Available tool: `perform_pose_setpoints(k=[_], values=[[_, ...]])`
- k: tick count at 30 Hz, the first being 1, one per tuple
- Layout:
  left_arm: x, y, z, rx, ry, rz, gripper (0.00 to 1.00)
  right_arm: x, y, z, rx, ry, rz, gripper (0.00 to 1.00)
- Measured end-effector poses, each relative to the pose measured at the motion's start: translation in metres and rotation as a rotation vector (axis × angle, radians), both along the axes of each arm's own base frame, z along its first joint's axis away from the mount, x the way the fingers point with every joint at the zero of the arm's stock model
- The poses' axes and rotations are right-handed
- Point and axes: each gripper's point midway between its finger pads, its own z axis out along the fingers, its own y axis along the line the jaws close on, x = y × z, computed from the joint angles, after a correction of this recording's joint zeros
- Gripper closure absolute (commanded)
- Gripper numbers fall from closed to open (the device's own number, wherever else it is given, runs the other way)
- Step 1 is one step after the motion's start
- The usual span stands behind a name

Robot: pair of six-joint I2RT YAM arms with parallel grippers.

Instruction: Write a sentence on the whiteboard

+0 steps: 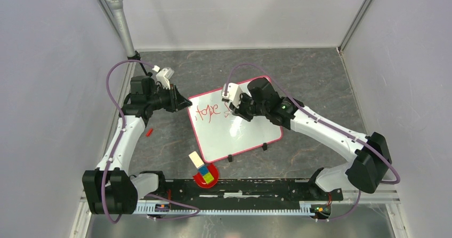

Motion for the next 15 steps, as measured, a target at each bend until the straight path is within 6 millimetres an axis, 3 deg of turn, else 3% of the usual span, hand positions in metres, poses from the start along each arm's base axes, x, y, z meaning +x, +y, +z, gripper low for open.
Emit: perform_pose_setpoints(k=[15], values=[[0.000, 0.000, 0.000, 0.000, 0.000, 0.000, 0.97, 0.017, -0.003, 0.010, -0.005, -0.057, -0.049, 1.00]])
